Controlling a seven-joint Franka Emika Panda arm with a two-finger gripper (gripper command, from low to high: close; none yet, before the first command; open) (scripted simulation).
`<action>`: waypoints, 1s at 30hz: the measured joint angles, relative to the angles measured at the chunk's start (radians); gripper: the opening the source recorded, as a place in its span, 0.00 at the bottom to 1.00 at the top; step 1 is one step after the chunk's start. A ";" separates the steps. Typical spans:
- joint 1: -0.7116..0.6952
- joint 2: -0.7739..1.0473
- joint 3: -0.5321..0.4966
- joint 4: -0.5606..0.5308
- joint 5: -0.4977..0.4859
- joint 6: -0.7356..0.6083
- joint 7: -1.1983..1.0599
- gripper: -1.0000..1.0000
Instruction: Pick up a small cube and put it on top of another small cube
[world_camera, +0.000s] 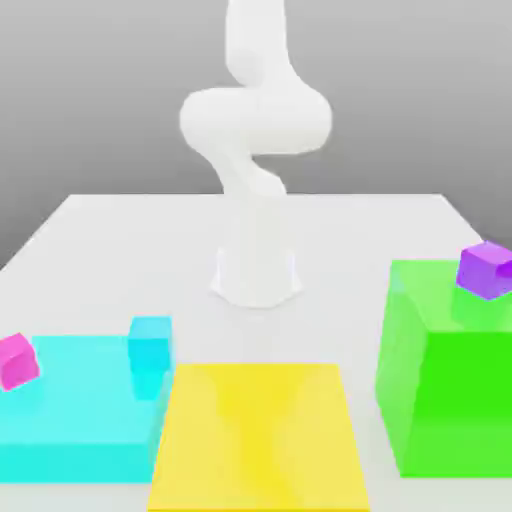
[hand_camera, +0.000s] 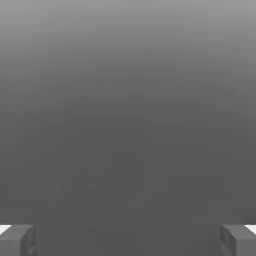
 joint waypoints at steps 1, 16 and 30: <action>0.000 0.039 -0.012 0.010 -0.007 0.006 -0.021 0.50; -0.020 0.583 -0.209 0.146 0.027 0.088 -0.406 0.50; -0.220 1.104 -0.216 0.275 0.187 0.157 -0.847 0.50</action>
